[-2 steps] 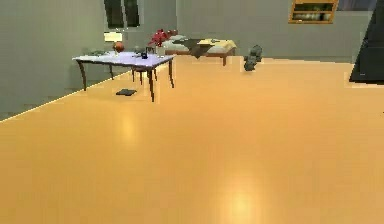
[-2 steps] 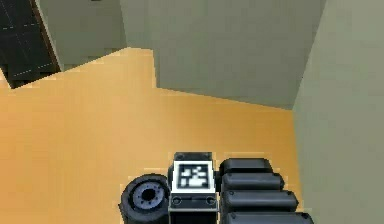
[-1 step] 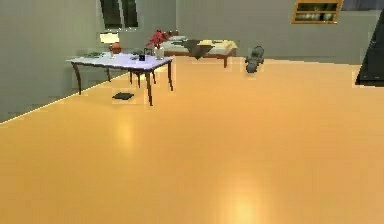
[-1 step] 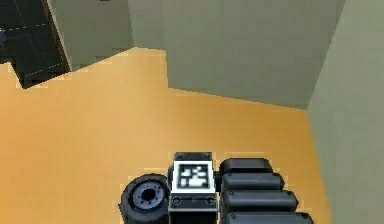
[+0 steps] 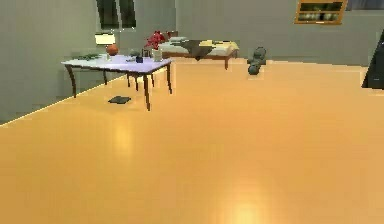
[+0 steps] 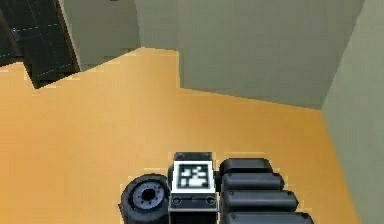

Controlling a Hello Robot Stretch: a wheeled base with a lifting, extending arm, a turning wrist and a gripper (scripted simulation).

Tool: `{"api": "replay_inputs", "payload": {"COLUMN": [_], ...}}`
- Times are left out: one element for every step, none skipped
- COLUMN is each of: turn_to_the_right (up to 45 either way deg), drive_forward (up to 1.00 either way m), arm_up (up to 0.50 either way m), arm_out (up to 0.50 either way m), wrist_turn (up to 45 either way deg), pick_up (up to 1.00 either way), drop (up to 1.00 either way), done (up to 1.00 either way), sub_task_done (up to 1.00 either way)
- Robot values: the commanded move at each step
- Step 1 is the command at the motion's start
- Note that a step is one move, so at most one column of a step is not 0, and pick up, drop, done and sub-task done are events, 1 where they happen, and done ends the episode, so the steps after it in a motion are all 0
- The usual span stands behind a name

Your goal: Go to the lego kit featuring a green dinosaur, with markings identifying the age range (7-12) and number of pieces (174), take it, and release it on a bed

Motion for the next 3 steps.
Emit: {"api": "replay_inputs", "payload": {"turn_to_the_right": [3.0, 0.0, 0.0], "drive_forward": [0.0, 1.0, 1.0], "arm_up": [0.0, 0.0, 0.0], "arm_out": [0.0, 0.0, 0.0], "wrist_turn": [0.0, 0.0, 0.0], "pick_up": [0.0, 0.0, 0.0], "drop": [0.0, 0.0, 0.0], "done": [0.0, 0.0, 0.0], "sub_task_done": [0.0, 0.0, 0.0]}}
